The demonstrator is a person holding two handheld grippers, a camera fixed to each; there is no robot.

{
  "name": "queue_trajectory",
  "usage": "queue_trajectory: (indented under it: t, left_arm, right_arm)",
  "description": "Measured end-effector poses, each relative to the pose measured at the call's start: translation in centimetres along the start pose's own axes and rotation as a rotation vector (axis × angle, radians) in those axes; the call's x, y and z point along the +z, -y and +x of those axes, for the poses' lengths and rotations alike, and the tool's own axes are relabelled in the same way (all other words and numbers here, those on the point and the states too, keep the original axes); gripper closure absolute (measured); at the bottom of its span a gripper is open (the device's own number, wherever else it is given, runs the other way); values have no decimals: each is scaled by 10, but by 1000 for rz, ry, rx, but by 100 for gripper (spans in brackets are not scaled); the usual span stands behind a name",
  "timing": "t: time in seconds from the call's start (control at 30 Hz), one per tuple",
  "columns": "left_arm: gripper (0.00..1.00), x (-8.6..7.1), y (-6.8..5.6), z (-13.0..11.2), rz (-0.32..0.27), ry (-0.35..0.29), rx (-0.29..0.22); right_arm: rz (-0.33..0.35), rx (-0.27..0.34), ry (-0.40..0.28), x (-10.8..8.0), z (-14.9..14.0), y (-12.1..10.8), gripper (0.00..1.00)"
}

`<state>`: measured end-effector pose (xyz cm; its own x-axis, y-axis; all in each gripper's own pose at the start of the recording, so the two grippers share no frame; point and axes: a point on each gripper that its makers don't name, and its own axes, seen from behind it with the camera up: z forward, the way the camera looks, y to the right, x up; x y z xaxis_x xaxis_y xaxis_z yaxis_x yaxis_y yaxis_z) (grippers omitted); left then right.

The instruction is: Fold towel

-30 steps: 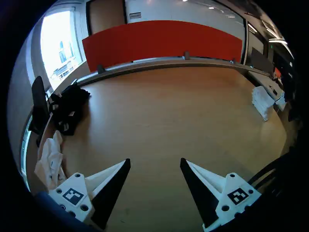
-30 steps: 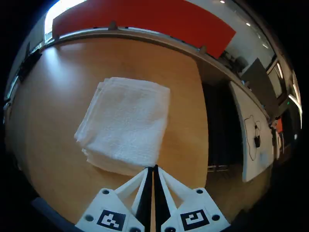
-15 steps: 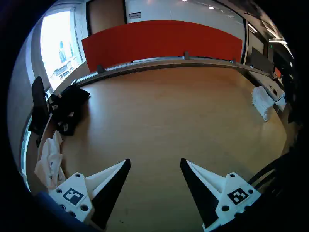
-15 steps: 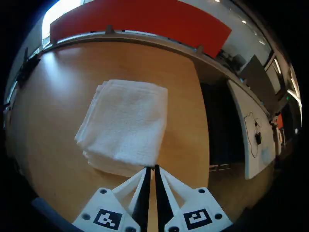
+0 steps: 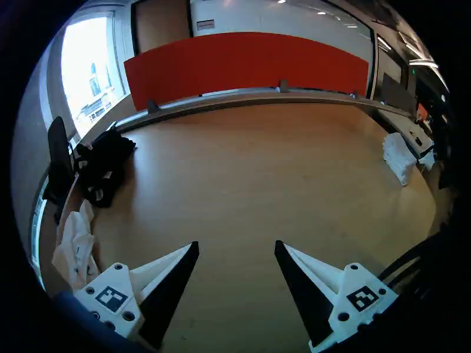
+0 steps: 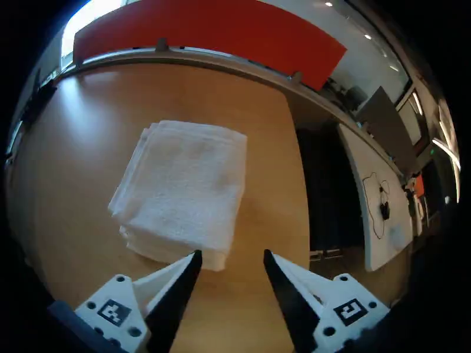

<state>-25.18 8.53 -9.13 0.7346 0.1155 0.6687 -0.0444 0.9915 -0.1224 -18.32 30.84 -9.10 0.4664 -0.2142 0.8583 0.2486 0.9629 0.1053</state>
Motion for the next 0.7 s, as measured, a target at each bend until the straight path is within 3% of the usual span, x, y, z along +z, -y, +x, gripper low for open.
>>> queue_trajectory:
  t: [0.07,0.47,0.7]
  left_arm:
    - [4,0,0,0,-1,-1,0]
    - [4,-4,4,2,-1,-14,-10]
    - [4,-7,5,3,-3,-20,-26]
  right_arm:
    - [4,5,-7,-1,2,2,6]
    - [22,72,-53,-10,16,11,6]
    - [59,144,-50,-13,17,27,6]
